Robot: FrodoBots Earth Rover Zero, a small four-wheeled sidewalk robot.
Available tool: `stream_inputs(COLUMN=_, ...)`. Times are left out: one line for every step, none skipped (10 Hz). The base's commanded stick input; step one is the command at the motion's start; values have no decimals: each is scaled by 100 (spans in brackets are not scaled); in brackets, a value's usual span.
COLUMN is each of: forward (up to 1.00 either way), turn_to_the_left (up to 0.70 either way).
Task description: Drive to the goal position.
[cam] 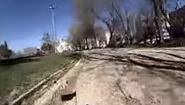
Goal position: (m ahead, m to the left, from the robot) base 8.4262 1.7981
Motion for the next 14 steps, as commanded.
stream_inputs(forward=100, turn_to_the_left=0)
stream_inputs(forward=100, turn_to_the_left=0)
stream_inputs(forward=95, turn_to_the_left=0)
stream_inputs(forward=79, turn_to_the_left=0)
stream_inputs(forward=62, turn_to_the_left=0)
stream_inputs(forward=46, turn_to_the_left=0)
stream_inputs(forward=30, turn_to_the_left=0)
stream_inputs(forward=13, turn_to_the_left=0)
stream_inputs(forward=0, turn_to_the_left=0)
stream_inputs(forward=0, turn_to_the_left=0)
stream_inputs(forward=0, turn_to_the_left=0)
stream_inputs(forward=0, turn_to_the_left=0)
stream_inputs(forward=0, turn_to_the_left=0)
stream_inputs(forward=0, turn_to_the_left=0)
